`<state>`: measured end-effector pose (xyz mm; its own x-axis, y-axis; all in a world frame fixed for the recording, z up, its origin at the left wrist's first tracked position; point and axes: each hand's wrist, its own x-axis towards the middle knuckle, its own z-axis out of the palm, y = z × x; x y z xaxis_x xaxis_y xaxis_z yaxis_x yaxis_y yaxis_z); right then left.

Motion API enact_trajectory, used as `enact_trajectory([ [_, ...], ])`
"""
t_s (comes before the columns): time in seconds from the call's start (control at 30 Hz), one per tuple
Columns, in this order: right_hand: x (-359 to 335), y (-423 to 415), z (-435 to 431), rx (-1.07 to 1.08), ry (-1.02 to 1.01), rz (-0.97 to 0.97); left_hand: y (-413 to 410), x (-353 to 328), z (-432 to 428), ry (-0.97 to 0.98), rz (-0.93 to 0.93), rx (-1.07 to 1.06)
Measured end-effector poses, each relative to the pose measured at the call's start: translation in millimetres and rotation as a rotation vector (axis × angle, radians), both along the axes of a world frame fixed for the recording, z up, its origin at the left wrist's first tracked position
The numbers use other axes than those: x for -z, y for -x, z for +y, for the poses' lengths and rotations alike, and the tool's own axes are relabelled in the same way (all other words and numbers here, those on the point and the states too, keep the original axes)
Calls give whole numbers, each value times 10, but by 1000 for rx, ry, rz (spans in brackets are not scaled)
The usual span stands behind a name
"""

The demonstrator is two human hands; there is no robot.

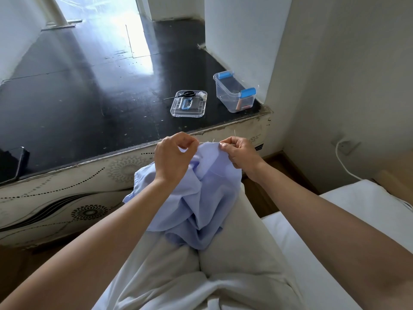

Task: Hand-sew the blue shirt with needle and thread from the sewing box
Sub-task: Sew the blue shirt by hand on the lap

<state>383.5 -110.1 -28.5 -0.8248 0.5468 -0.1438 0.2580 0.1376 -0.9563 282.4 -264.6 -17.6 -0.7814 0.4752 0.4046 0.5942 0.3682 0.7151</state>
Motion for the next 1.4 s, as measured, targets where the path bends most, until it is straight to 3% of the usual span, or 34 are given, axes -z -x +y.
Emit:
enact_trajectory([
  [0.2,10,7,54,106,34,1,74,25,-38,-55,-38,116],
  [0.37,-14,27,22,116,36,34,105,27,-54,48,-97,302],
  [0.53,-53,-19,45,65,45,26,136,13,-3,-84,-7,78],
  [0.7,-60,-50,60,16,49,14,188,-2,117,102,-339,216],
  [0.87,-6,-46,79,49,31,-3,179,36,107,308,-241,178],
  [0.97,29,-55,100,11,90,-178,176,23,55,194,-446,169],
  [1.13,8,-117,53,-322,71,-531,148,9,-8,-52,-833,159],
  [1.2,-8,-116,46,-410,80,-583,166,20,-18,-139,-922,197],
  [1.3,-24,-71,11,-467,-147,-619,187,60,-19,-179,-972,193],
  [1.4,-22,25,-3,-230,-297,-442,169,62,-30,-206,-995,212],
])
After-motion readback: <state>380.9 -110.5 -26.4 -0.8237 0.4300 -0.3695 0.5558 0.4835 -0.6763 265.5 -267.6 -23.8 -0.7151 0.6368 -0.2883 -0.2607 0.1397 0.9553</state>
